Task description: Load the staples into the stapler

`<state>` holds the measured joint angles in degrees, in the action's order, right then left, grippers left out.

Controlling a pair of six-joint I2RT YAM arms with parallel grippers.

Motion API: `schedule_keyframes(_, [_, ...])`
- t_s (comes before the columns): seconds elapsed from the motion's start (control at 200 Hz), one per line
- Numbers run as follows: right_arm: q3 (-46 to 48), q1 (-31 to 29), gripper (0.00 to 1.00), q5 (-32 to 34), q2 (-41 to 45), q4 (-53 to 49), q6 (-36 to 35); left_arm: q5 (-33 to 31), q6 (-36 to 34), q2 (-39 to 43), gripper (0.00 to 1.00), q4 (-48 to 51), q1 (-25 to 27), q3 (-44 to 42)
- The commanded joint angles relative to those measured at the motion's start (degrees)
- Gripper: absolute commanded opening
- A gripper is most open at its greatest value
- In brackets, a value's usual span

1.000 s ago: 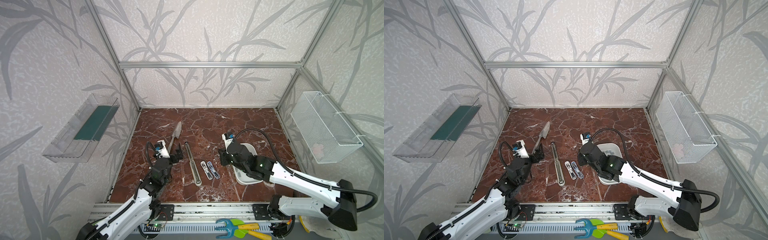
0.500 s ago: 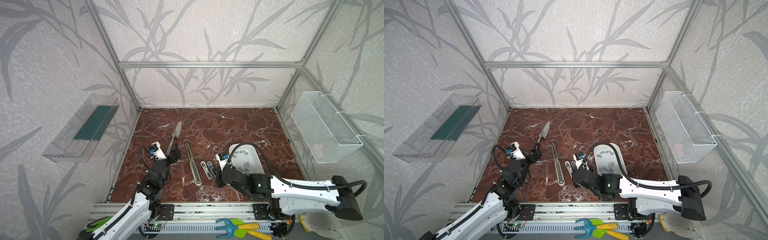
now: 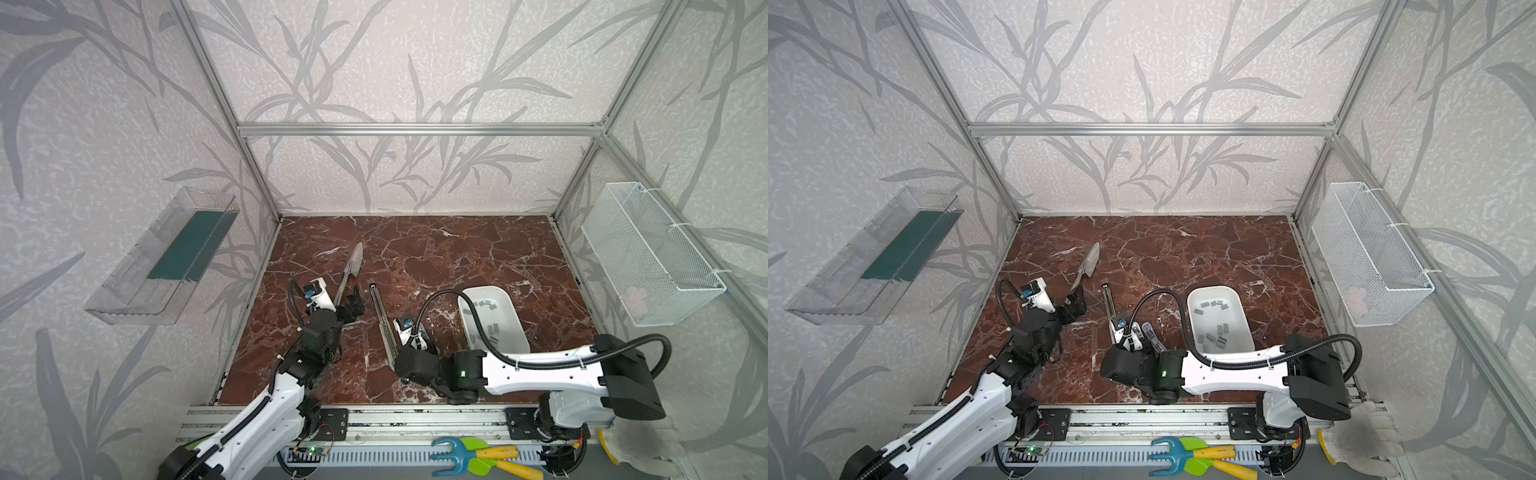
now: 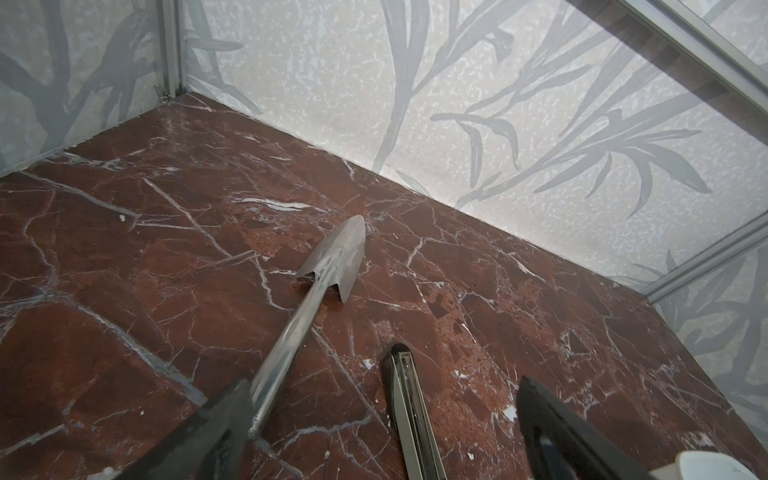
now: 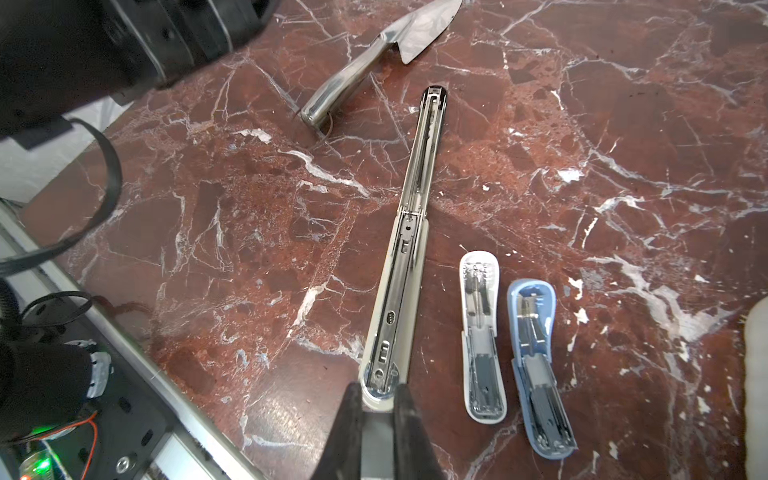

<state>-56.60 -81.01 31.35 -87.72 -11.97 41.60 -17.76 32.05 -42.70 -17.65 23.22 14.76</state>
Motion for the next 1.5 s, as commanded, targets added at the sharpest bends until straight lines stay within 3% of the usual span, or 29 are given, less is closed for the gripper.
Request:
schedule_keyframes(0.0, [-2.89, -0.31, 0.08, 2.96, -2.68, 0.31, 0.13, 5.8, 5.1, -1.64, 0.99, 3.9, -4.43, 2.24])
schedule_keyframes(0.14, [-5.02, -0.28, 0.08, 3.2, -5.66, -0.94, 0.15, 14.57, 7.39, -4.92, 0.99, 6.18, -9.99, 4.44])
schedule_keyframes(0.28, [-6.25, 0.63, 0.09, 1.76, -8.4, -1.3, 0.38, 16.91, 7.37, -5.9, 0.99, 6.36, -10.74, 5.1])
schedule_keyframes(0.62, [-7.8, 3.79, 0.09, -0.42, -14.08, -1.82, 1.24, 15.65, 8.02, -2.75, 0.99, 4.57, -10.73, 3.18])
schedule_keyframes(1.1, [-13.65, 3.7, 0.06, -0.94, -19.44, -7.35, 3.82, 16.11, 8.38, -2.66, 0.99, 5.07, -10.73, 3.56])
schedule_keyframes(1.499, [-13.59, 3.7, 0.06, 1.08, -19.33, -8.94, 4.46, 15.74, 8.9, -1.94, 0.99, 4.81, -10.69, 3.16])
